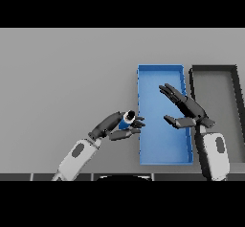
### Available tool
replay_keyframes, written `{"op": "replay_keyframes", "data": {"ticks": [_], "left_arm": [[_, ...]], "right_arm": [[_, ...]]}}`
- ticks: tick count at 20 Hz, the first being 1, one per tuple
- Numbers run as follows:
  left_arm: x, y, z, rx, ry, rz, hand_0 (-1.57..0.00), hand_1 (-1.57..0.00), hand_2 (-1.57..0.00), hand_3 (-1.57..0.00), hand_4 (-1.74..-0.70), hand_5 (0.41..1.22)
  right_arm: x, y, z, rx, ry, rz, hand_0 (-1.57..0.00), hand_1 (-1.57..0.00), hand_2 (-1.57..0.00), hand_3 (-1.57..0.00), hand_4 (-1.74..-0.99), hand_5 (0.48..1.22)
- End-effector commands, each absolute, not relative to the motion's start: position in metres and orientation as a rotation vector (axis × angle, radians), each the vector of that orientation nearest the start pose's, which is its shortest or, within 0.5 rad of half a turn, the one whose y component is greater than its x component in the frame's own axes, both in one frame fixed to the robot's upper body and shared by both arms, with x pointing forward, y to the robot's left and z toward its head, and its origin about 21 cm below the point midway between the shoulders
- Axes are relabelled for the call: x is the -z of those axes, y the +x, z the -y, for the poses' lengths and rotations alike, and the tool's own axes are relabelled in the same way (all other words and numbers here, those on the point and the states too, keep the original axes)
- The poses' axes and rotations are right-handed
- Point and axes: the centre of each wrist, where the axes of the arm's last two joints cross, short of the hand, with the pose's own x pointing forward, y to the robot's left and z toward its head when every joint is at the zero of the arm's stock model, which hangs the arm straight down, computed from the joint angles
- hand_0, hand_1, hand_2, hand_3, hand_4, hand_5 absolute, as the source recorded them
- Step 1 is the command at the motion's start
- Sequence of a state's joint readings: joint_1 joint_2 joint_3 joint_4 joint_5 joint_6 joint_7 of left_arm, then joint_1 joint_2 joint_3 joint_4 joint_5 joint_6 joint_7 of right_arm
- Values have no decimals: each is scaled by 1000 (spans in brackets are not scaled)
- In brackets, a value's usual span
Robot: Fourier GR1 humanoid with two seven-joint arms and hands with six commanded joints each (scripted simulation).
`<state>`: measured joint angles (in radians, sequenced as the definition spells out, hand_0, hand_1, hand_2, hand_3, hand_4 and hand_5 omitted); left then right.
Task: Pick up the blue pipe and place it into the blue bin.
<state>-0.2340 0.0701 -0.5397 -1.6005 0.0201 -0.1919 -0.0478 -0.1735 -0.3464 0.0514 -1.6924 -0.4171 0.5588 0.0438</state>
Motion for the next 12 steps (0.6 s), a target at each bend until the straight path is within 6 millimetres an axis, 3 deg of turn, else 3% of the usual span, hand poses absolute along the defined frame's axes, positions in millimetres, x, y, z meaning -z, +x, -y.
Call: {"op": "replay_keyframes", "data": {"ticks": [1,5,12], "left_arm": [[-49,253,-96,746,-587,1721,-1571,-1571,-1571,-1571,-1467,1221],[-51,256,-94,759,-565,1723,-1571,-1571,-1571,-1571,-1467,1221],[-51,260,-96,773,-576,1731,-1571,-1571,-1571,-1571,-1466,1221]], "right_arm": [[-103,281,264,-644,616,1710,1,-11,-106,0,-1247,568],[-140,285,241,-862,644,1726,1,-4,-81,1,-1281,558],[-162,290,197,-1046,790,1687,1,0,-45,1,-1282,555]]}}
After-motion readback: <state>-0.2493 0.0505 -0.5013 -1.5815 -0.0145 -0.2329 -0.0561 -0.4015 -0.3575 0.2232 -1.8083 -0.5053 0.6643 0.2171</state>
